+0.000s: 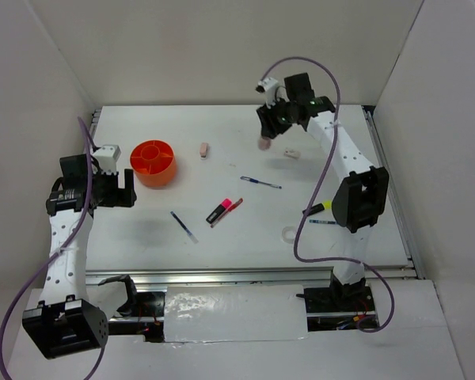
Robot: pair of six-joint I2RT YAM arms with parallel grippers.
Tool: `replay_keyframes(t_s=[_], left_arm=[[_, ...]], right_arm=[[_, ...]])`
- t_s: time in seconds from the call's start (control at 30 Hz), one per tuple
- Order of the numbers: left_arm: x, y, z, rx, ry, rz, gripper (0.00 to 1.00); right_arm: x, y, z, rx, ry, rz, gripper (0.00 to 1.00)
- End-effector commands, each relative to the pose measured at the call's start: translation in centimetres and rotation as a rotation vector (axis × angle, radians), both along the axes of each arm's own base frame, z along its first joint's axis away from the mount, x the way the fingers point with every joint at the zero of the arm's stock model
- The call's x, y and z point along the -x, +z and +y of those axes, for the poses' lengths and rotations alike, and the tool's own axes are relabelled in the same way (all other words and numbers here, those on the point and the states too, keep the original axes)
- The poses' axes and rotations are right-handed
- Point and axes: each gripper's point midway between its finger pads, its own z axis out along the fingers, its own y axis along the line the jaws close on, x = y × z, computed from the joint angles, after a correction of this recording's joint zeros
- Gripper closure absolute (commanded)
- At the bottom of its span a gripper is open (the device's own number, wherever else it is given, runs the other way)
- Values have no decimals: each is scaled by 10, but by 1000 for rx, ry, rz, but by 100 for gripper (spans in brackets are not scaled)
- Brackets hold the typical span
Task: Sort the stationery into containers
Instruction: Pick up the stationery from the center of the board, then place the stationery at the center of the board.
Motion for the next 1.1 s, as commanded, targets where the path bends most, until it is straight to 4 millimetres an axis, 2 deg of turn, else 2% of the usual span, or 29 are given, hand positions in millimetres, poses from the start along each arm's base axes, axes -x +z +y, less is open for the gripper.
replay_keyframes(t_s=[0.0,0.03,0.07,0.13,0.17,0.23,0.27,0.3,0.4,0.47,0.5,0.53,0.6,0.7,0.77,0.93,1.07], left_arm=[[-7,8,0,19,21,-43,1],[-6,7,0,22,26,-37,1],[-5,5,0,31,37,-28,1],[-7,2,7,28,83,-26,1],[-8,2,11,24,107,-26,1],[-10,2,26,3,182,-24,1],[-10,2,29,3,197,-21,1],[-11,1,33,4,216,-16,1],[-13,4,26,54,182,-34,3],[-15,18,11,97,111,-113,3],[-16,25,6,106,81,-147,3],[-16,38,0,100,40,-217,3],[-17,48,-3,87,17,-276,1],[-17,57,-5,69,-22,-306,1],[-16,51,-5,80,-25,-264,2],[-15,49,-6,70,-43,-234,2],[-9,53,-8,51,-62,-257,1]], right_arm=[[14,119,71,-113,155,-208,100],[17,130,85,-110,178,-233,100],[27,134,112,-110,234,-247,100],[26,147,140,-97,277,-311,100],[37,148,164,-94,326,-329,100],[37,148,187,-79,353,-397,100],[47,148,207,-82,388,-416,100],[47,146,219,-95,399,-444,100],[59,152,250,-159,429,-473,100],[71,159,264,-202,464,-470,100],[76,159,268,-210,475,-462,100],[83,153,271,-201,491,-445,100],[100,142,279,-175,538,-428,100],[121,102,282,-116,585,-345,100],[130,70,279,-75,599,-275,100],[136,18,282,-29,613,-143,97],[133,-7,284,-14,583,-105,95]])
